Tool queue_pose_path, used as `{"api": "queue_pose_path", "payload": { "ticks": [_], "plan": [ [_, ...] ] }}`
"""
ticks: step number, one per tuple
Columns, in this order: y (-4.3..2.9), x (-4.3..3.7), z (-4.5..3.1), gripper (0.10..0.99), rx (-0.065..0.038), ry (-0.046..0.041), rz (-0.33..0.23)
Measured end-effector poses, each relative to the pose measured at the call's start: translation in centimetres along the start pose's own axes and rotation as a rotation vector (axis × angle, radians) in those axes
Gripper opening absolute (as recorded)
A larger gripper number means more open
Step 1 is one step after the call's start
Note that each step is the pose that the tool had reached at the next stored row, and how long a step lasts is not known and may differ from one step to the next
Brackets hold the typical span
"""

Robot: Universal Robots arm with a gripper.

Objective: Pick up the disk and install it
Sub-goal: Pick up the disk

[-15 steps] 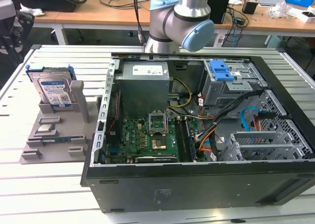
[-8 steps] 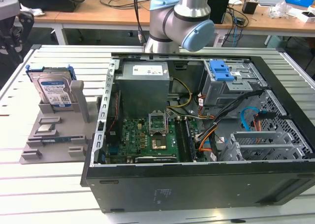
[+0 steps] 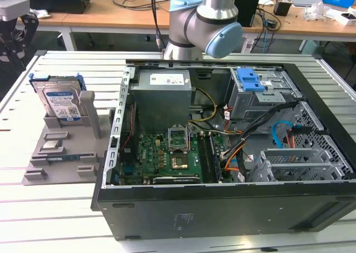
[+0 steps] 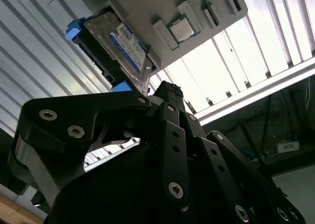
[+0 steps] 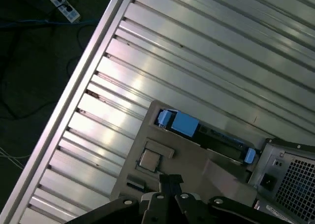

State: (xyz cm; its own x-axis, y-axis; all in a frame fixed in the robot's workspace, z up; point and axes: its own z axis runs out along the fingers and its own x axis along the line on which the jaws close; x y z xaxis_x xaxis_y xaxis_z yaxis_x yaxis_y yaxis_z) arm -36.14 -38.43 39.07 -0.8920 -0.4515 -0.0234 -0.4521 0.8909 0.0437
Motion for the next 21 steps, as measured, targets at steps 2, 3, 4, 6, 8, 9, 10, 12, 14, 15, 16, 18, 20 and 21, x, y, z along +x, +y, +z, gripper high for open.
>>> {"api": "queue_pose_path", "payload": {
  "ticks": [2, 3, 4, 6, 8, 9, 10, 12, 14, 15, 16, 18, 20, 21],
  "plan": [
    [0.00, 0.00, 0.00, 0.106, -0.001, 0.0013, -0.029],
    [0.00, 0.00, 0.00, 0.106, -0.001, 0.0017, -0.039],
    [0.00, 0.00, 0.00, 0.106, -0.001, 0.0021, -0.048],
    [0.00, 0.00, 0.00, 0.106, -0.002, 0.0029, -0.067],
    [0.00, 0.00, 0.00, 0.106, -0.002, 0.0039, -0.088],
    [0.00, 0.00, 0.00, 0.106, -0.002, 0.0042, -0.096],
    [0.00, 0.00, 0.00, 0.106, -0.003, 0.0048, -0.110],
    [0.00, 0.00, 0.00, 0.106, -0.003, 0.0060, -0.137],
    [0.00, 0.00, 0.00, 0.106, -0.004, 0.0070, -0.159],
    [0.00, 0.00, 0.00, 0.106, -0.004, 0.0073, -0.166],
    [0.00, 0.00, 0.00, 0.106, -0.004, 0.0077, -0.175],
    [0.00, 0.00, 0.00, 0.106, -0.005, 0.0086, -0.196],
    [0.00, 0.00, 0.00, 0.106, -0.005, 0.0095, -0.216],
    [0.00, 0.00, 0.00, 0.106, -0.005, 0.0097, -0.222]
  ]
}}
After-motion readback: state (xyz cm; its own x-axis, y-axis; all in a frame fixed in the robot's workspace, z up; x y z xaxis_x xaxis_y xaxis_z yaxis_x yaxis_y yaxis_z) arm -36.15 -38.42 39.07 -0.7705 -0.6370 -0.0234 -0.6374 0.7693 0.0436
